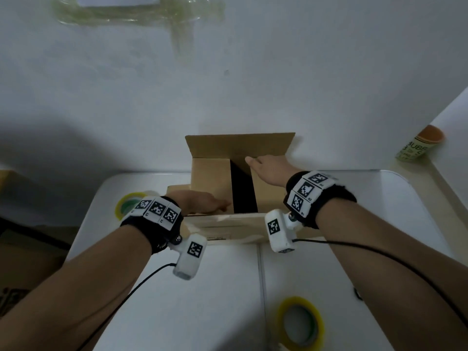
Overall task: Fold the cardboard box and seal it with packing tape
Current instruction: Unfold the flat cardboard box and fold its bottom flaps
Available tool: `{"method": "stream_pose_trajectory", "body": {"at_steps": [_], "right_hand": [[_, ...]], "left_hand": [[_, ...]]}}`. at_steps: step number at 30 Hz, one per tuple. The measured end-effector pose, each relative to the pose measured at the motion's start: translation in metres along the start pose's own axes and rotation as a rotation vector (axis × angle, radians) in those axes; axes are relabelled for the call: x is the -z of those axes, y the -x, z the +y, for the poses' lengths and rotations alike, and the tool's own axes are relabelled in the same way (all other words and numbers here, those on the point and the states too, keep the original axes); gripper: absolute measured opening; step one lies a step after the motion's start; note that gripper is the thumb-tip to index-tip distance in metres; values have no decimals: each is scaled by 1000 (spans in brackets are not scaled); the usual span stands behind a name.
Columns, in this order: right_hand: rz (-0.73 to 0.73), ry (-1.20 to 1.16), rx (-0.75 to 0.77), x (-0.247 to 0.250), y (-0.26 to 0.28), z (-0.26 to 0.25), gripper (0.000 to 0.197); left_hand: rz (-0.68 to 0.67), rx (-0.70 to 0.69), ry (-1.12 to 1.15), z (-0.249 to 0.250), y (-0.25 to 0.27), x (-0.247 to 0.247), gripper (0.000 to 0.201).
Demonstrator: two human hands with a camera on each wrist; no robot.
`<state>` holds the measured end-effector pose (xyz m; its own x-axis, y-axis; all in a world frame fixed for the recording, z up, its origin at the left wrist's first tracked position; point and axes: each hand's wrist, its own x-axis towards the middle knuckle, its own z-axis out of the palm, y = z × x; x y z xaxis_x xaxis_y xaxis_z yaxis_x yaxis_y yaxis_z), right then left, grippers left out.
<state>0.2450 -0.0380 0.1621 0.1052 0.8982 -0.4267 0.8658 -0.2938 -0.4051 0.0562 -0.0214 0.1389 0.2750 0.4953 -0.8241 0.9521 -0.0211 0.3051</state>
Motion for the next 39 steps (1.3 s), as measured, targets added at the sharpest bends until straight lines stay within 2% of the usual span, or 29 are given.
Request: {"method": "stream_pose_trajectory", "body": {"at_steps": [2,4,7,9,12,14,15,16,18,20,22,25,26,30,32,35,37,39], "right_hand": [[31,-35,23,-2,3,4,60],[68,-44,35,-3,8,7,61],[100,-28,32,-6,13,12,58],[109,-25,30,-9,15,11,57],[133,-30,36,-15,17,12,57],[166,-42,43,-17,19,15,55],[192,-45,42,-17,20,17,53],[226,-50,34,-16,21,20,52],[313,-54,-1,-11,24,25,51],[422,-35,-42,-6,28,30,50],[512,-28,-57,-4,32,34,48],[547,-67,-74,-10,30,44,45],[549,-84,-72,-15,29,50,43],[525,-57,-17,-40,20,71,41],[506,4,6,-50,15,76,46],[483,61,18,-57,8,80,57],[445,87,0,-58,2,82,66],[369,112,-19,-58,-4,84,73]], "left_hand": [[-26,-8,40,2,2,-1,64],[-52,-31,-16,0,2,-1,83],[-225,-120,-148,-7,0,0,102],[-321,-140,-214,-8,0,-2,103],[-377,-121,-264,-3,-1,-10,103],[-412,-146,-262,4,3,-13,90],[-408,-172,-251,8,7,-12,77],[-356,-207,-257,11,11,-10,63],[-106,-264,-315,11,14,-2,48],[160,-331,-356,2,4,10,55],[297,-391,-356,-9,-14,17,67],[586,-267,-383,-16,-37,7,60],[631,-217,-381,-18,-40,-1,62],[500,-70,-171,-36,-57,-25,91],[562,-101,-60,-47,-68,-30,104],[725,-212,51,-55,-79,-37,120],[802,-236,104,-58,-86,-39,122],[820,-243,145,-53,-86,-41,118]]}}
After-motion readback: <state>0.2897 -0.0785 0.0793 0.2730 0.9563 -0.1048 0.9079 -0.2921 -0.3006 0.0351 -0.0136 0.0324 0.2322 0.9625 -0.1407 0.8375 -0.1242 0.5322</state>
